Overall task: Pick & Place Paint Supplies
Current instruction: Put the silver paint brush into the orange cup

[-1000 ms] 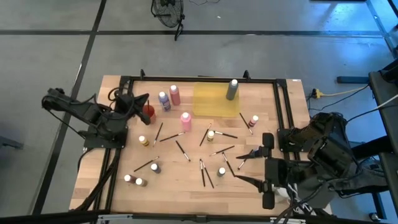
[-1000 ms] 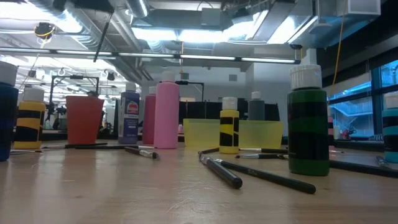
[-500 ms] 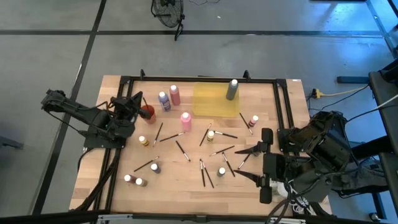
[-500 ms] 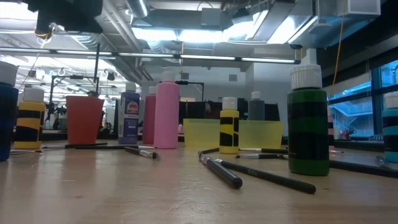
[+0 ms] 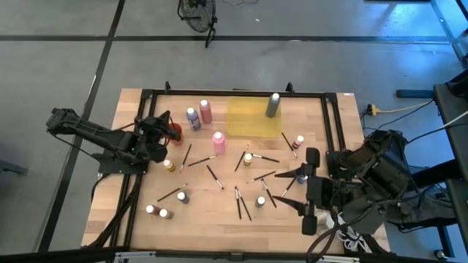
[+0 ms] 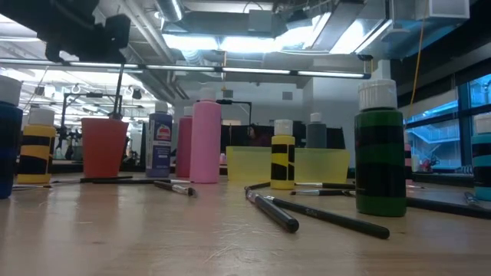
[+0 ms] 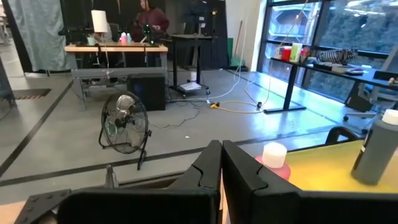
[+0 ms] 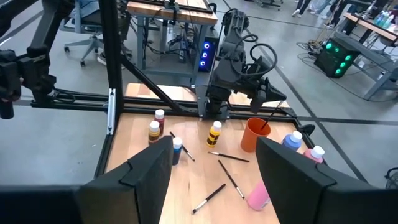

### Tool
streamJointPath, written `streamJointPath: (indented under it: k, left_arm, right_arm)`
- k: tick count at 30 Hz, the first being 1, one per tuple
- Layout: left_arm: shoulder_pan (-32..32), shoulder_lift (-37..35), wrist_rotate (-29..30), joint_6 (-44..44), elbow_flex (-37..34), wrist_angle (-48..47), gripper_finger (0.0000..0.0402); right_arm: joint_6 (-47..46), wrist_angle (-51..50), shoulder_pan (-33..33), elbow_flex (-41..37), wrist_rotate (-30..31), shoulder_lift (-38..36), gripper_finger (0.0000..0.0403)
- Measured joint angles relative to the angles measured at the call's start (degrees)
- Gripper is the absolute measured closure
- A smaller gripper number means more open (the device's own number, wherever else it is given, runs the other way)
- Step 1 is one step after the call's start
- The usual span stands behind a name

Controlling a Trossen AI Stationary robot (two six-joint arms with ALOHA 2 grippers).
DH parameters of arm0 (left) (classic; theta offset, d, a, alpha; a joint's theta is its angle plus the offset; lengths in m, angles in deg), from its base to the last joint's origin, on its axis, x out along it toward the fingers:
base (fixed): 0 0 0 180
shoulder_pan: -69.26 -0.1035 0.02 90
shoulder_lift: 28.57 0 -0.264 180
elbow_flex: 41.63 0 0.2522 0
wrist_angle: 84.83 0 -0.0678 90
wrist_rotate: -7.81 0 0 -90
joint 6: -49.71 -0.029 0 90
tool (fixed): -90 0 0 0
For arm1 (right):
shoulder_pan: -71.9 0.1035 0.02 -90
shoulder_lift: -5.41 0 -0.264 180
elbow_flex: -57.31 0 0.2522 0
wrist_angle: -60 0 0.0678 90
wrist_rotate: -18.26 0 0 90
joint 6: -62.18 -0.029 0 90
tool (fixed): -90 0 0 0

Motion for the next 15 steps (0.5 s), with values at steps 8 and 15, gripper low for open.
streamJointPath:
  k: [8,15]
  left_arm:
    - [0.02,0.02,-3.22,0.01,-0.38,-0.74,0.0398]
    - [0.02,0.02,-5.24,-0.08,-0.38,-2.38,0.0388]
  right_arm:
    - [0.22,-0.02,-0.70,0.00,-0.04,0.00,0.0169]
    - [0.85,0.01,-0.72,0.00,-0.05,0.00,0.0169]
